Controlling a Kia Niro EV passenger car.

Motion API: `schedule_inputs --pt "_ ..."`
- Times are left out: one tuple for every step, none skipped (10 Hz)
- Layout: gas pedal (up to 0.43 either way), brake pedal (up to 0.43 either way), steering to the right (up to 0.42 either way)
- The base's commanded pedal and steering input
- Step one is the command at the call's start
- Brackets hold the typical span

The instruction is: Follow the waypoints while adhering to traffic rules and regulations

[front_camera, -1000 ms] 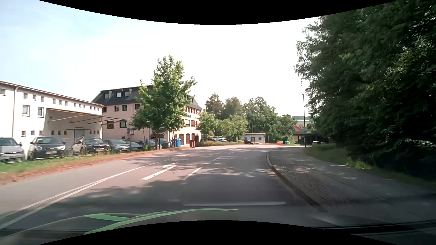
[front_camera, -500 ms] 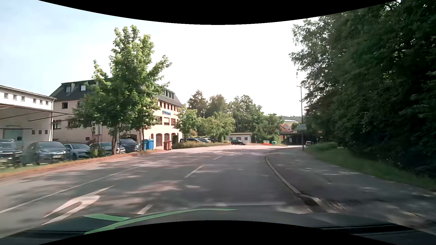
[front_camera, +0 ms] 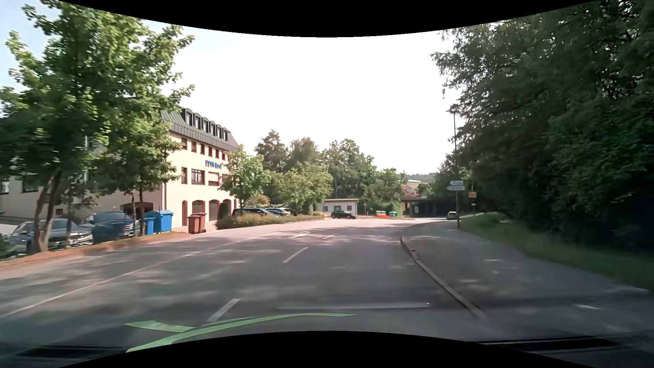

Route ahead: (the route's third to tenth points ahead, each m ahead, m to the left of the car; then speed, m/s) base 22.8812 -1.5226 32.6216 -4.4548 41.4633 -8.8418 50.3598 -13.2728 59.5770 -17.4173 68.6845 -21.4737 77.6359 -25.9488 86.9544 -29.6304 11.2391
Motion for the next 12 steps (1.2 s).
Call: schedule_inputs --pt "0.059 0.000 0.058" --pt "0.059 0.000 0.059" --pt "0.059 0.000 0.062" --pt "0.059 0.000 0.065" --pt "0.059 0.000 0.066" --pt "0.059 0.000 0.067" --pt "0.059 0.000 0.067" --pt "0.059 0.000 0.069" --pt "0.059 0.000 0.071" --pt "0.059 0.000 0.072" --pt "0.059 0.000 0.073" --pt "0.059 0.000 0.074"
